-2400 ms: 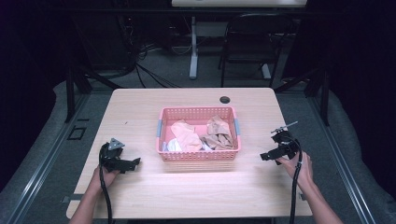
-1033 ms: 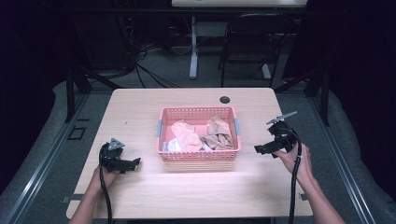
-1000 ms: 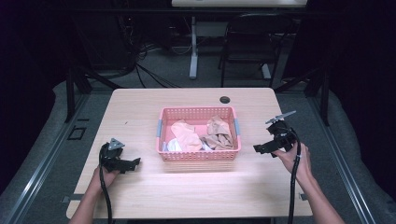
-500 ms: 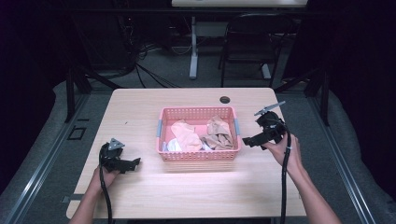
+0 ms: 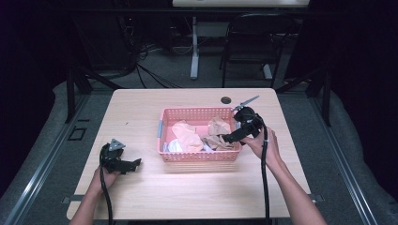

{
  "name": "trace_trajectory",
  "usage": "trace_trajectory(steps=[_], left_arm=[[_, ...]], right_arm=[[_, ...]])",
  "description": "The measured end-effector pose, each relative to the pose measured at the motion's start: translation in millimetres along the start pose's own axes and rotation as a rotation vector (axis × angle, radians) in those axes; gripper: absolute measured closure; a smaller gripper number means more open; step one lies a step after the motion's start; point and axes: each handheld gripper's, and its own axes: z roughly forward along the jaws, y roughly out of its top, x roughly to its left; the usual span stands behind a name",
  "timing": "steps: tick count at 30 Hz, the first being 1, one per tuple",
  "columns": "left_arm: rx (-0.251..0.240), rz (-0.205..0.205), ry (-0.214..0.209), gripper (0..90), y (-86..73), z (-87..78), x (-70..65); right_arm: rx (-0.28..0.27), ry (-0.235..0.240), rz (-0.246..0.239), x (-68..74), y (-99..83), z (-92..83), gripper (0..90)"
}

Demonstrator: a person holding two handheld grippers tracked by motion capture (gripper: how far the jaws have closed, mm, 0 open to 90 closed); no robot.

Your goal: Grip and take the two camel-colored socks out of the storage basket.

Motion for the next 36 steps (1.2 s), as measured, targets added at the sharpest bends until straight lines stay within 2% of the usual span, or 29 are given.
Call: trace_trajectory(steps=[5, 13, 14, 16, 19, 21, 22, 24, 26, 27, 31, 32, 33, 36], left_arm=[[0.000, 0.000, 0.000, 0.0, 0.0, 0.0, 0.0], [0.000, 0.000, 0.000, 0.0, 0.0, 0.0, 0.0], [0.000, 0.000, 0.000, 0.0, 0.0, 0.0, 0.0], [0.000, 0.000, 0.000, 0.0, 0.0, 0.0, 0.0], [0.000, 0.000, 0.000, 0.0, 0.0, 0.0, 0.0], [0.000, 0.000, 0.000, 0.0, 0.0, 0.0, 0.0], [0.000, 0.000, 0.000, 0.0, 0.0, 0.0, 0.0], [0.000, 0.000, 0.000, 0.0, 0.0, 0.0, 0.0], [0.000, 0.000, 0.000, 0.0, 0.0, 0.0, 0.0], [0.000, 0.000, 0.000, 0.0, 0.0, 0.0, 0.0], [0.000, 0.000, 0.000, 0.0, 0.0, 0.0, 0.0], [0.000, 0.000, 0.000, 0.0, 0.0, 0.0, 0.0], [0.000, 0.000, 0.000, 0.0, 0.0, 0.0, 0.0], [0.000, 0.000, 0.000, 0.0, 0.0, 0.0, 0.0]], right_arm=[[0.030, 0.025, -0.021, 7.0, 7.3, 16.1, 3.8], [0.063, 0.047, -0.027, 15.2, 12.2, 37.8, 6.3], [0.081, 0.049, -0.037, 17.1, 13.7, 43.9, 8.1], [0.073, 0.046, -0.028, 18.5, 13.4, 46.5, 9.2], [0.093, 0.052, -0.034, 20.4, 14.7, 54.2, 17.5], [0.099, 0.049, -0.036, 21.5, 15.1, 57.1, 27.6], [0.099, 0.049, -0.036, 21.5, 15.1, 57.1, 27.6], [0.132, 0.046, -0.048, 22.2, 15.7, 63.6, 36.3], [0.131, 0.034, -0.040, 24.4, 15.0, 69.4, 41.0], [0.152, 0.037, -0.052, 24.3, 15.7, 70.5, 43.6], [0.175, 0.024, -0.067, 26.5, 16.2, 76.8, 48.6], [0.167, 0.017, -0.057, 27.8, 15.6, 79.0, 49.5], [0.191, -0.003, -0.071, 29.0, 16.9, 82.0, 52.2], [0.200, -0.021, -0.074, 30.6, 17.1, 85.9, 56.3]])
